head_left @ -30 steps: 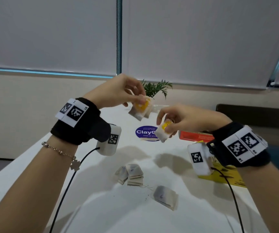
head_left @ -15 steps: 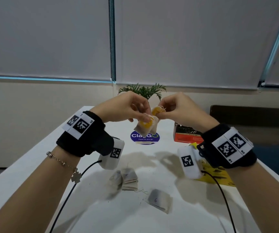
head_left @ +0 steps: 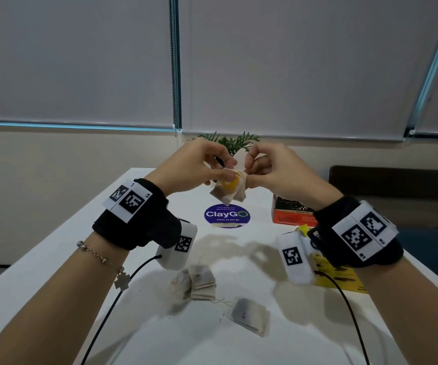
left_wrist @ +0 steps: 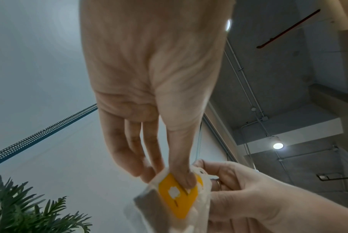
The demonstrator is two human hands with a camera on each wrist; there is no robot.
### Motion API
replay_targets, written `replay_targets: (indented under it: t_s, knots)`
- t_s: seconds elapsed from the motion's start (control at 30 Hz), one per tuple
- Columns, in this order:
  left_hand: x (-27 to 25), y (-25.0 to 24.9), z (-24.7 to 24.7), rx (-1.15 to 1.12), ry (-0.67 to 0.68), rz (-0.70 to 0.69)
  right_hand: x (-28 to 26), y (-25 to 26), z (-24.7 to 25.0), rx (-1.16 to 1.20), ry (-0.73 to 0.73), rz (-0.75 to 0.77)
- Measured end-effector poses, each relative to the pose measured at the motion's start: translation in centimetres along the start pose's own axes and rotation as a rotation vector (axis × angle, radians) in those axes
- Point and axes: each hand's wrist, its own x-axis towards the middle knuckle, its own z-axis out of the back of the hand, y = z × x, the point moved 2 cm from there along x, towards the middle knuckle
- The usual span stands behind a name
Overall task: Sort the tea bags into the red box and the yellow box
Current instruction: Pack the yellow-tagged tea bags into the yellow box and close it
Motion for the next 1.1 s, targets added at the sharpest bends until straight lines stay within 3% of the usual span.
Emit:
replay_targets:
  t_s: [0.2, 0.4, 0.53, 0.93, 1.1]
  knots:
    - [0.2, 0.1, 0.2, -0.133, -0.146, 0.031, -0.1, 0.7, 0.0, 0.181, 0.005, -0.047]
    - [0.4, -0.3, -1.0, -0.336, -0.256, 0.041, -0.3, 0.9, -2.9, 0.301, 0.137, -0.137]
    - [0.5, -0.1, -1.8, -0.408, -0.301, 0.084, -0.2, 0.7, -4.3, 0.341, 0.104, -0.159]
    - [0.4, -0.5, -2.3, -0.420, -0.223, 0.148, -1.0, 0.7, -2.2, 0.250, 0.153, -0.152]
    - [0.8, -1.5, -4.4, -0.433, -0.083, 0.172, -3.9, -0.5, 1.5, 0.143, 0.158, -0.116]
